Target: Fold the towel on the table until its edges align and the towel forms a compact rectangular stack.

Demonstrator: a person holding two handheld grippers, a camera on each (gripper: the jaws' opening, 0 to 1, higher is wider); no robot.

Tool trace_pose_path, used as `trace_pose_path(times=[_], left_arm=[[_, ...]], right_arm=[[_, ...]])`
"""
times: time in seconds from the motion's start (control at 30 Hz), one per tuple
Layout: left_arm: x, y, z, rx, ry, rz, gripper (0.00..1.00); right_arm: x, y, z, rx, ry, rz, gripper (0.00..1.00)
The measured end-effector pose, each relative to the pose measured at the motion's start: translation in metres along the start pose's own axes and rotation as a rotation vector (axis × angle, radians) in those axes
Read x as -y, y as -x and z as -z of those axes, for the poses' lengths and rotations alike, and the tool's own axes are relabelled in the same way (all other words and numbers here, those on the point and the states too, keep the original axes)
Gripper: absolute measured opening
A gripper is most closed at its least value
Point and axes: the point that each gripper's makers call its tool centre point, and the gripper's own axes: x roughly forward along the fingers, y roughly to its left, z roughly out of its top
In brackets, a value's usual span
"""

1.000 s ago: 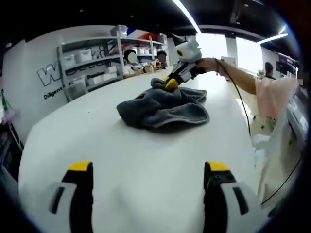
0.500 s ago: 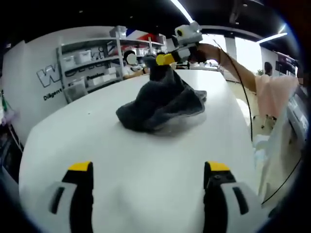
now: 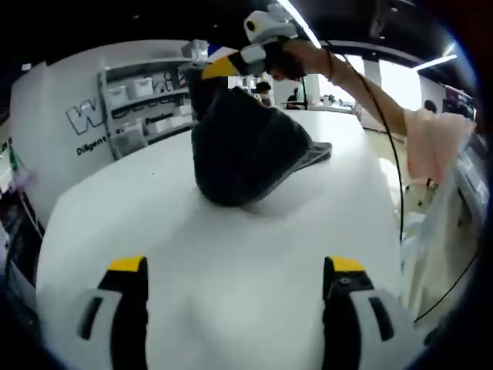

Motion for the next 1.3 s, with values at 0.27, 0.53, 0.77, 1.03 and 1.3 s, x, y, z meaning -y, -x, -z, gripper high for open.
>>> trace_pose_path(times=[0.27, 0.53, 0.77, 1.03, 1.3], left_arm=[[-0.005, 0.015, 0.001, 0.008, 0.020, -0.032, 0.99], [0.003, 0.022, 0.007, 0.017, 0.040, -0.038, 0.99], [0.002, 0.024, 0.015, 0.006, 0.056, -0.048, 0.99], [0.002, 0.032, 0.017, 0.002, 0.061, -0.057, 0.99], [0.000, 0.033, 0.026, -0.015, 0.070, -0.064, 0.99]], right_arm=[[-0.012, -0.061, -0.021, -0.021, -0.004, 0.004, 0.08], [-0.023, -0.110, -0.031, -0.038, 0.014, 0.035, 0.08], [-0.037, -0.154, -0.011, -0.044, -0.040, 0.022, 0.08], [-0.054, -0.187, 0.035, -0.073, -0.165, -0.013, 0.28], [-0.060, -0.181, 0.037, -0.059, -0.157, -0.044, 0.42]])
